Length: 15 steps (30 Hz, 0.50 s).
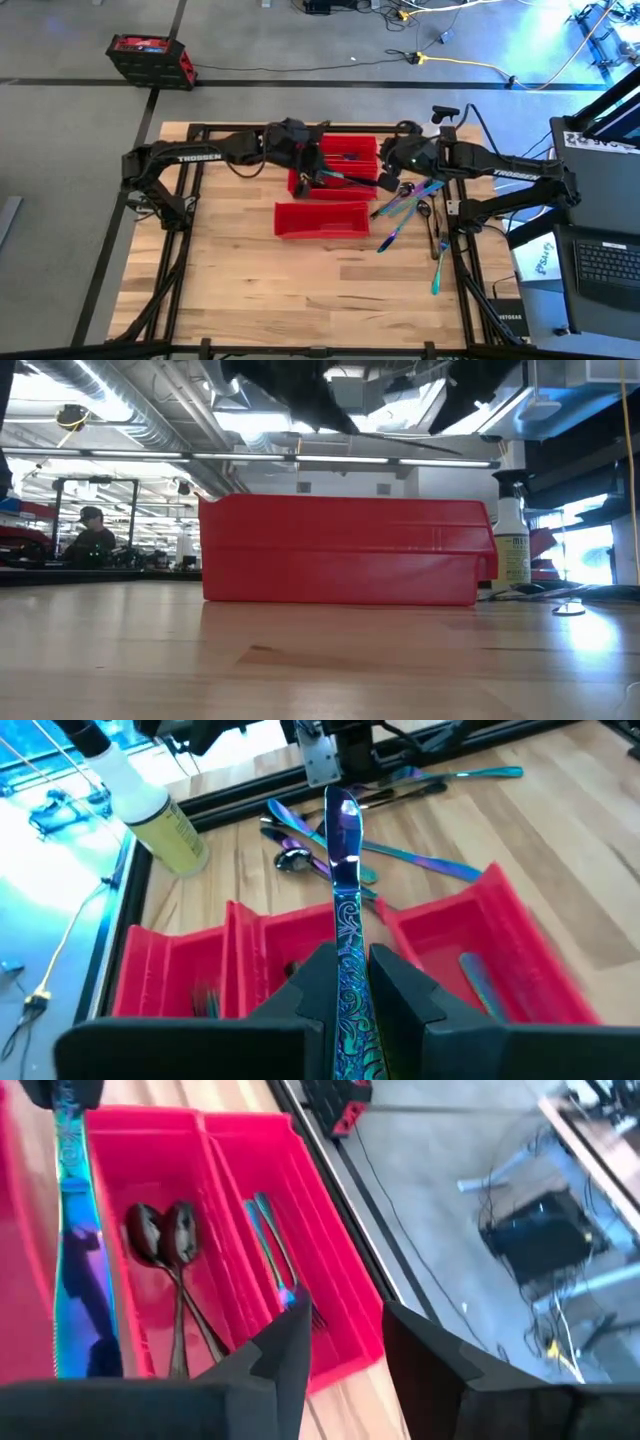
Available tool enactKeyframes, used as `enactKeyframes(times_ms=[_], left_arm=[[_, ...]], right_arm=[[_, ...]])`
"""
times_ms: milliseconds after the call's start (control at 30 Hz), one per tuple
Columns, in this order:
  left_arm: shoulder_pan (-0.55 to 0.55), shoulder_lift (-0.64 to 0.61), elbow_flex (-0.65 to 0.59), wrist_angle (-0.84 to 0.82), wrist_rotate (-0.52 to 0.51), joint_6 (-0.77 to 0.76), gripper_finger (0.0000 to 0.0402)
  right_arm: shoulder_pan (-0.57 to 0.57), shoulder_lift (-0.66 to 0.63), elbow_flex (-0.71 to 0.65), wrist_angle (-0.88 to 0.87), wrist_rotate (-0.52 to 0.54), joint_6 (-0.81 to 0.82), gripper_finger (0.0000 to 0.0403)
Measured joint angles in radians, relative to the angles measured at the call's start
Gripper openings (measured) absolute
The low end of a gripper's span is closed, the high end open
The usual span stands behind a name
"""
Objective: Sort silverware
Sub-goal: Put the purple table knife into the bottom red bin
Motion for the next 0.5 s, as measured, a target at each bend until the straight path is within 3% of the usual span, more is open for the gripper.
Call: enactKeyframes(times_ms=[500], left_arm=[[0.134, 0.000, -0.135, 0.257, 0.078, 0.037, 0.0028]], right_arm=[[-0.017, 0.000, 0.000, 0.003, 0.026, 0.016, 0.0111]])
